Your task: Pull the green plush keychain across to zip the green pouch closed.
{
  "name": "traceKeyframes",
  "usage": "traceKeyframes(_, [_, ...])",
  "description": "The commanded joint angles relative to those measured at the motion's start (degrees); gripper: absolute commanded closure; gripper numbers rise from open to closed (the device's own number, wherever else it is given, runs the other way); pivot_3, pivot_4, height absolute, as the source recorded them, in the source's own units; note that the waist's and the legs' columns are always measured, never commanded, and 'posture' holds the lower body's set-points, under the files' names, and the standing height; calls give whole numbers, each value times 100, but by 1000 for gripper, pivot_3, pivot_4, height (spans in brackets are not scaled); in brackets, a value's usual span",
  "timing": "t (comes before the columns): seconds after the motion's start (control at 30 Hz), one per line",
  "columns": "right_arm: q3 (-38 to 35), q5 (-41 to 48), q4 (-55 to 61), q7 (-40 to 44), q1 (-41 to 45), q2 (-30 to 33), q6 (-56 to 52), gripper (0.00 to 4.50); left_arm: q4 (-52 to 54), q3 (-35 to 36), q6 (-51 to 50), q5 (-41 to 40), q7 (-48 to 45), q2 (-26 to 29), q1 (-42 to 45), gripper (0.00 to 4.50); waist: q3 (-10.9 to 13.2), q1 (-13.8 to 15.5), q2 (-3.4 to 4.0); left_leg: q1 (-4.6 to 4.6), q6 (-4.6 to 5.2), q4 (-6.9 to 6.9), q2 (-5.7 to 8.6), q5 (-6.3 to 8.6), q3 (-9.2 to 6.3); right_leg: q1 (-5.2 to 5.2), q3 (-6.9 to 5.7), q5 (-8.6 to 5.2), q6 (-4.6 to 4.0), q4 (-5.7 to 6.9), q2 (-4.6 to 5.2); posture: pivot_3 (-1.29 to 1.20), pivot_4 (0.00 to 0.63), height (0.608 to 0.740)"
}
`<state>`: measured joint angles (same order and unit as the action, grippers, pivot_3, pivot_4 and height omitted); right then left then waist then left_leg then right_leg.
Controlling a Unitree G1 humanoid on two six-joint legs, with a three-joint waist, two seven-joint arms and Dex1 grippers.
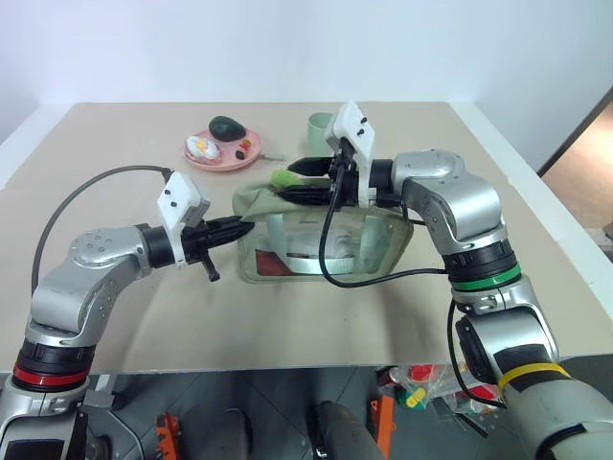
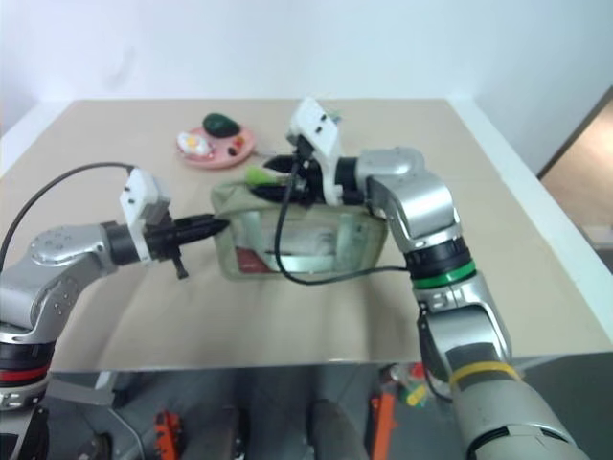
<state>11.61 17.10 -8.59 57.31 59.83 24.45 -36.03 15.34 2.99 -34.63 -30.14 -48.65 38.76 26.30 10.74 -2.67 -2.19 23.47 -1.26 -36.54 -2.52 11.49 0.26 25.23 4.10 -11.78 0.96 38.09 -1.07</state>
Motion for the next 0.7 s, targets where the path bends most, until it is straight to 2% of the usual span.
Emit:
traceKeyframes(0.03, [-53,41,268,65,23,33,35,3572,-3,-54,80,84,-9,-10,2,4500,0,0,0,0,0,0,-1,0,-1,0,-1,0,0,0,-1,0,150,740])
traceKeyframes(0.1, [-86,74,336,127,0,51,84,4307,-40,-70,109,118,-2,-17,17,4500,0,0,0,0,0,0,-1,0,-2,0,-1,1,-1,0,-2,0,150,740])
traceKeyframes(0.13, [-103,90,374,162,-14,65,113,4434,-58,-78,123,138,14,-27,28,4500,0,1,0,0,0,0,-1,0,-1,0,-1,1,-1,0,-2,0,150,740])
traceKeyframes(0.4, [-882,744,891,831,-93,350,1004,4434,-88,-77,-31,184,570,-461,255,4500,0,33,0,6,-1,-1,2,0,-6,-1,-3,0,1,-1,1,0,150,740])
traceKeyframes(0.53, [-1231,488,386,880,109,891,1734,4434,124,-103,-253,55,757,-693,268,4500,1,25,-2,8,-2,-5,8,-1,-6,-3,-4,0,2,-4,7,0,150,740])
traceKeyframes(0.7, [-1324,117,-368,851,85,1522,2445,4434,221,-147,-442,-17,890,-820,271,4500,1,7,-1,3,-2,2,7,-1,-4,-2,-1,0,1,-4,3,0,150,740])
